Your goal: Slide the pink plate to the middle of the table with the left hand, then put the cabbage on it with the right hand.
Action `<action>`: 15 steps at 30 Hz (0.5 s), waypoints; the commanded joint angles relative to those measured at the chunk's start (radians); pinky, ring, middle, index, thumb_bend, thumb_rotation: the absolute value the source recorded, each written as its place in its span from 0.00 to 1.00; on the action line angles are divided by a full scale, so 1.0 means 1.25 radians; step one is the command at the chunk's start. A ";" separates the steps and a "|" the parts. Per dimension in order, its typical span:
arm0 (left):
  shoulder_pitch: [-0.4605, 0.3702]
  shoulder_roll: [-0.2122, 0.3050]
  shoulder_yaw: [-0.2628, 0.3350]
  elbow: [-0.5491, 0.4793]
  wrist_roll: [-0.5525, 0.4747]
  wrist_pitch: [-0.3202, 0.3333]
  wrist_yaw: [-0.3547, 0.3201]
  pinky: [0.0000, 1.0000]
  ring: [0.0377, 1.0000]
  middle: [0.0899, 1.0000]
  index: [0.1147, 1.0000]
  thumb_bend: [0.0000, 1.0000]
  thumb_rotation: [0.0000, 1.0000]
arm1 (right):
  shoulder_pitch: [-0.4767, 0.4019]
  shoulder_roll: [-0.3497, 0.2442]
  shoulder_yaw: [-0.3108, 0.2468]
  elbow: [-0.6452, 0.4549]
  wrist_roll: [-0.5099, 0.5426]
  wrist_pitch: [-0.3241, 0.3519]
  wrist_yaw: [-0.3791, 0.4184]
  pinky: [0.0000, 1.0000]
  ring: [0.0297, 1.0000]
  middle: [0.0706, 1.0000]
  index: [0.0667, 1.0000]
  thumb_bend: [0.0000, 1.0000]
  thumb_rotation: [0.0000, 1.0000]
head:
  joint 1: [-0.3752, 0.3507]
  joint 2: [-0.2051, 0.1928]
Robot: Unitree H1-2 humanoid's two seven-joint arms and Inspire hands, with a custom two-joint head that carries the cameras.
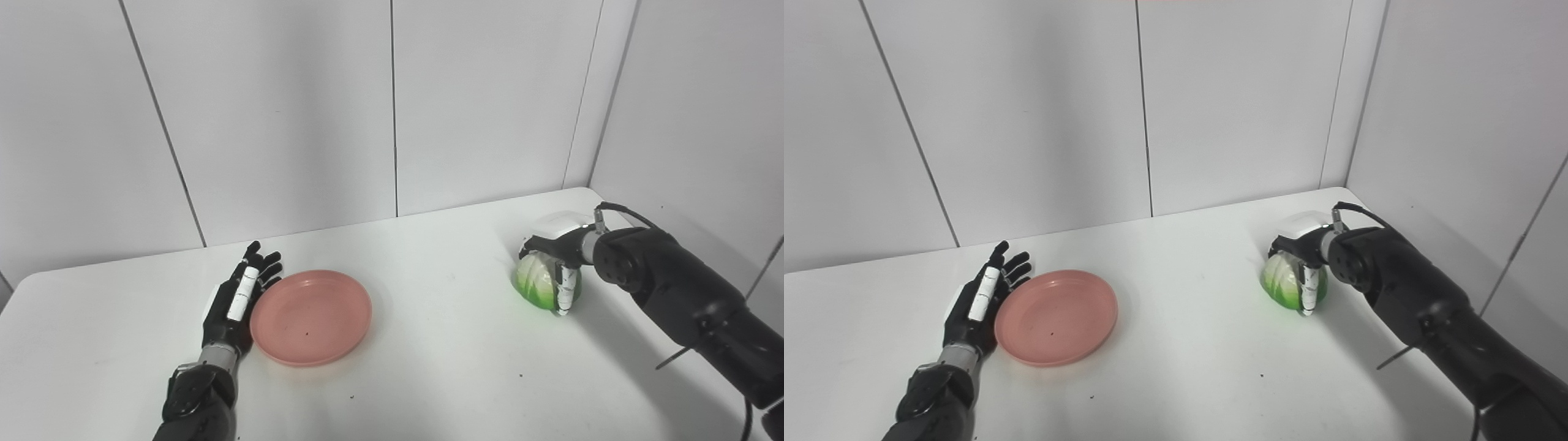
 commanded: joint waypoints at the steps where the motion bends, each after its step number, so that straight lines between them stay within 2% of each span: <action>1: 0.043 0.003 0.003 0.021 -0.007 0.014 -0.005 0.87 0.87 0.83 0.93 1.00 0.72 | -0.004 -0.007 0.006 0.016 -0.005 -0.030 -0.013 0.39 0.45 0.51 0.45 0.55 0.01 | 0.001 0.001; 3: 0.043 0.003 0.002 0.021 -0.006 0.012 -0.003 0.87 0.86 0.83 0.93 1.00 0.72 | -0.008 -0.007 0.017 0.024 -0.018 -0.018 -0.009 0.42 0.48 0.50 0.43 0.53 0.00 | 0.001 0.001; 4: 0.043 0.003 0.002 0.020 -0.006 0.011 -0.003 0.86 0.86 0.83 0.93 1.00 0.72 | -0.009 -0.007 0.020 0.025 -0.021 -0.011 -0.004 0.49 0.55 0.47 0.44 0.53 0.00 | 0.001 0.001; 6: 0.043 0.003 0.003 0.021 -0.006 0.010 -0.004 0.85 0.86 0.83 0.93 1.00 0.72 | -0.011 -0.009 0.026 0.024 -0.024 -0.010 0.003 0.53 0.58 0.46 0.44 0.53 0.00 | 0.001 0.001; 8: 0.042 0.003 0.004 0.022 -0.008 0.010 -0.004 0.84 0.86 0.83 0.93 1.00 0.72 | -0.011 -0.013 0.030 0.025 -0.025 -0.020 0.004 0.53 0.58 0.46 0.44 0.53 0.00 | 0.001 0.001; 10: 0.042 0.003 0.005 0.021 -0.008 0.010 -0.005 0.84 0.86 0.83 0.93 1.00 0.72 | -0.010 -0.016 0.029 0.025 -0.020 -0.025 0.002 0.50 0.56 0.50 0.42 0.52 0.00 | -0.001 0.002; 13: 0.041 0.003 0.005 0.022 -0.008 0.011 -0.006 0.85 0.86 0.83 0.93 1.00 0.73 | -0.006 -0.015 0.016 0.016 0.001 -0.014 0.010 0.52 0.57 0.52 0.41 0.52 0.00 | -0.001 0.003; 15: 0.040 0.003 0.005 0.023 -0.009 0.011 -0.007 0.85 0.87 0.83 0.93 1.00 0.73 | -0.003 -0.014 0.007 0.009 0.015 -0.009 0.016 0.53 0.58 0.47 0.44 0.53 0.00 | -0.002 0.004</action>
